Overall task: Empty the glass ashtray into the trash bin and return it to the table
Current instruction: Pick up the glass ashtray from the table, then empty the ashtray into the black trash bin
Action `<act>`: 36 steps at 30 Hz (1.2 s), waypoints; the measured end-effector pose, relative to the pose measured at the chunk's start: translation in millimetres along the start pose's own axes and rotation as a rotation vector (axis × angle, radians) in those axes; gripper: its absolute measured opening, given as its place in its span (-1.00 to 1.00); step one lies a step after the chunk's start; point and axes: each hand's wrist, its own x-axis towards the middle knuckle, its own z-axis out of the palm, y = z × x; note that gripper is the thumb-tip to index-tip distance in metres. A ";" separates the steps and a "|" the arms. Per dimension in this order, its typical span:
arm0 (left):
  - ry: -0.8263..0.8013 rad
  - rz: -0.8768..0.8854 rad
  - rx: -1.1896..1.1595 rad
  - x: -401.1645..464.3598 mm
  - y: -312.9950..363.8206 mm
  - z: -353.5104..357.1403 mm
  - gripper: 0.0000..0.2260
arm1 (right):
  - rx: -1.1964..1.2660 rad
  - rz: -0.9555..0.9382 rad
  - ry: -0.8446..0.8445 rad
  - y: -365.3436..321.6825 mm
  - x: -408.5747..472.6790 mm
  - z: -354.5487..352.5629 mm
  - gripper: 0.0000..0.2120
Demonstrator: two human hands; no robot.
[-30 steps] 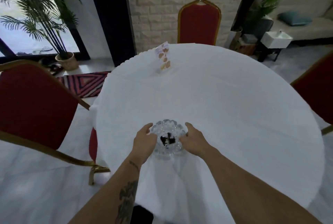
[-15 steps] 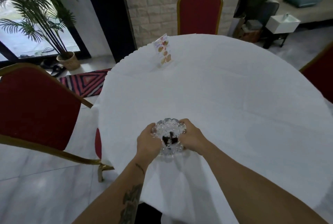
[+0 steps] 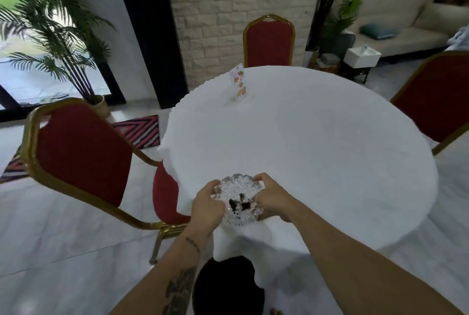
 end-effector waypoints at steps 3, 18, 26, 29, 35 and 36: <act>-0.039 0.034 -0.026 -38.8 -20.2 -29.7 -0.51 | 0.064 0.008 0.001 8.5 -46.0 34.2 -0.47; -0.058 0.080 0.022 -141.5 -105.7 -113.3 -0.40 | 0.171 -0.016 0.149 62.6 -156.5 156.1 -0.40; -0.090 0.004 -0.024 -135.8 -146.0 -89.4 -0.41 | 0.112 -0.040 0.218 114.0 -134.7 175.9 -0.46; -0.101 -0.039 -0.032 -127.7 -159.8 -77.4 -0.41 | 0.078 -0.036 0.239 131.1 -122.4 178.4 -0.48; -0.157 -0.149 -0.042 -85.9 -204.5 -48.4 -0.42 | 0.072 -0.010 0.228 180.6 -59.0 188.6 -0.60; -0.159 -0.156 -0.027 -74.6 -216.1 -41.2 -0.44 | 0.059 -0.016 0.230 190.7 -45.8 191.1 -0.61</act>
